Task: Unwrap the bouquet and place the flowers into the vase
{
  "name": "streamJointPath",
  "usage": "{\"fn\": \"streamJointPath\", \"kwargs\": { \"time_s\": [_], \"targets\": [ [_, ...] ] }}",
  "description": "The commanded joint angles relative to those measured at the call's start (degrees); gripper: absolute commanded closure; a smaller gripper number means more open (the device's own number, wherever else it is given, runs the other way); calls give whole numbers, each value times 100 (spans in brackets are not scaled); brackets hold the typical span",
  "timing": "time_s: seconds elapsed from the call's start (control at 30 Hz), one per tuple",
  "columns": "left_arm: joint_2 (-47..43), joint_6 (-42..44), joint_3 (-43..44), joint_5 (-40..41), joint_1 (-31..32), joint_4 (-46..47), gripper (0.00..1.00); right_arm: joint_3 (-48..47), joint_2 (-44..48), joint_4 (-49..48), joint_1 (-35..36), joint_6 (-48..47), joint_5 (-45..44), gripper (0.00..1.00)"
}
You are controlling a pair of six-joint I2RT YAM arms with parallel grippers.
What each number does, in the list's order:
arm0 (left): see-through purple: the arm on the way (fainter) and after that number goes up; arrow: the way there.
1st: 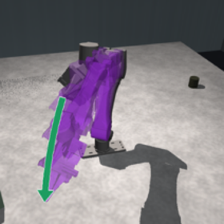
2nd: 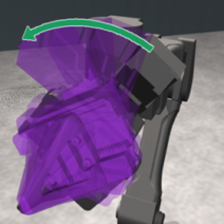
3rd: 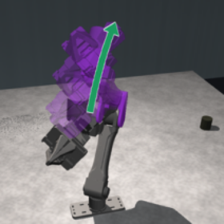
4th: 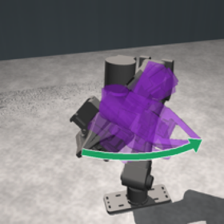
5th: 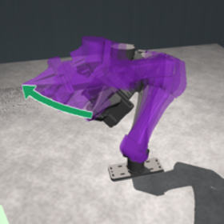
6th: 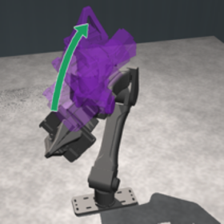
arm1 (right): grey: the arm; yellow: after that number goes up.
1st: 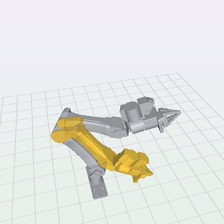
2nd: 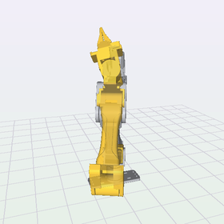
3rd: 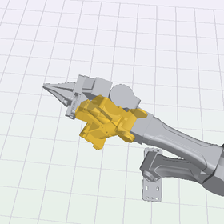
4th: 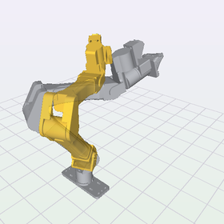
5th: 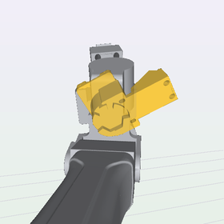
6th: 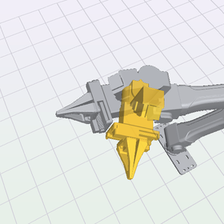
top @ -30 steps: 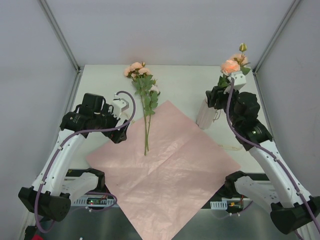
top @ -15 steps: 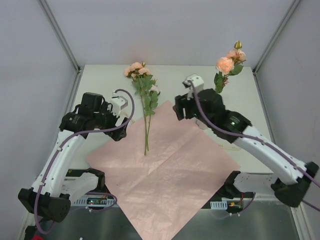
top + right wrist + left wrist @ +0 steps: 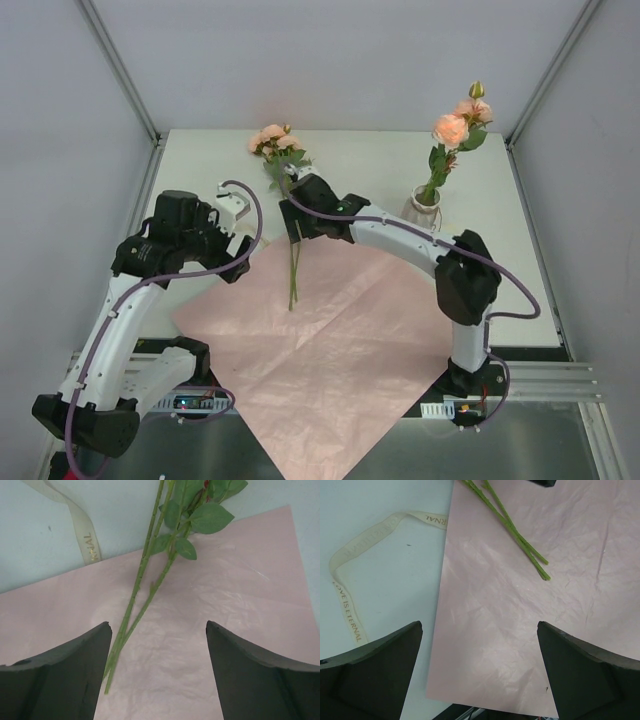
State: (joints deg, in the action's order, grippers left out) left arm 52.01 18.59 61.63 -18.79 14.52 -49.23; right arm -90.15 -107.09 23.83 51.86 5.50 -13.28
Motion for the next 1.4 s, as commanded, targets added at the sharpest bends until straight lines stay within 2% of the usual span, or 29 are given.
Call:
{"fn": "streamJointPath", "kwargs": {
  "time_s": [0.0,0.1,0.13,0.3,0.67,0.87,1.03,1.37],
  "targets": [
    [55,-66,113,59,-64,98,1,-502,-479,33,88,135,-491,23],
    [46,-48,95,-28,-73,98,1,-679,-848,16,0,224,-457,30],
    [11,-57,87,-46,-73,115,1,-697,-997,16,-52,241,-456,37],
    [-59,48,87,24,-73,116,1,-785,-1366,-176,-97,233,-518,44],
    [-59,127,-54,-37,-73,116,1,-1347,-1956,-318,-176,321,-395,46],
    [29,180,-28,-38,-73,124,1,-1628,-2316,33,-202,382,-562,49],
    [99,215,-10,-20,-73,151,1,-1550,-2422,165,-211,435,-808,57],
    [169,198,-63,15,-72,203,1,-1523,-2492,-10,-220,470,-755,57]
  ]
}}
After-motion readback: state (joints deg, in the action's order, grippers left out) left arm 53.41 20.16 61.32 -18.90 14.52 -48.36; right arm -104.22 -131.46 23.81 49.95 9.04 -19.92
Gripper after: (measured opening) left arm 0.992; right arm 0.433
